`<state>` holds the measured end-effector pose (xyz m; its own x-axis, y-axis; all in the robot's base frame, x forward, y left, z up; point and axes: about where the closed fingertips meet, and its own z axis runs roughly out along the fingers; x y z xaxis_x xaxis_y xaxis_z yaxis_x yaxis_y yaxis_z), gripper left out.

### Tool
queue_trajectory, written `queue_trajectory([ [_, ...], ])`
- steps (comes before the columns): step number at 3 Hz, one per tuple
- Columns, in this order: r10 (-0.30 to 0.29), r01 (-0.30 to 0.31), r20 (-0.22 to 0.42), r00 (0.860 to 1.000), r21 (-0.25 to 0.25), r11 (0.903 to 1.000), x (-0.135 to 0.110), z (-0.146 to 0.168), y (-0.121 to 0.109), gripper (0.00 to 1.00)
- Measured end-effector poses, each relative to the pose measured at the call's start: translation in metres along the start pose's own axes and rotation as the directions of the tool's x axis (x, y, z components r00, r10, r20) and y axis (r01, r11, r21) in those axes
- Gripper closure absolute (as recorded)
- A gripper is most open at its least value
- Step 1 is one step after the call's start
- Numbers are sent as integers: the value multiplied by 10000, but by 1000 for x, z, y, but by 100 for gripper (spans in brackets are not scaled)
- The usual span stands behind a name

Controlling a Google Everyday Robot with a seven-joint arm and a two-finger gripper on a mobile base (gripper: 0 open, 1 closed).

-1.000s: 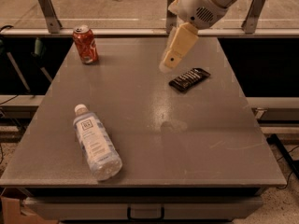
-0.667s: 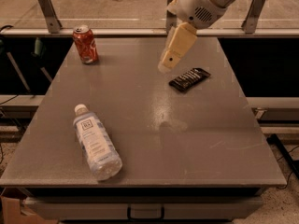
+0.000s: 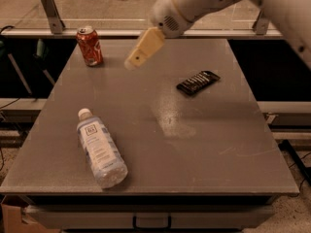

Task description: Move coke can near blue plastic bottle

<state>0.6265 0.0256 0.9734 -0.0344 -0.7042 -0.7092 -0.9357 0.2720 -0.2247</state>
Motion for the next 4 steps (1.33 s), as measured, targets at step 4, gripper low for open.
queue_trajectory([
  [4, 1677, -1708, 2115, 9629, -40, 9853, -78, 200, -65, 0],
])
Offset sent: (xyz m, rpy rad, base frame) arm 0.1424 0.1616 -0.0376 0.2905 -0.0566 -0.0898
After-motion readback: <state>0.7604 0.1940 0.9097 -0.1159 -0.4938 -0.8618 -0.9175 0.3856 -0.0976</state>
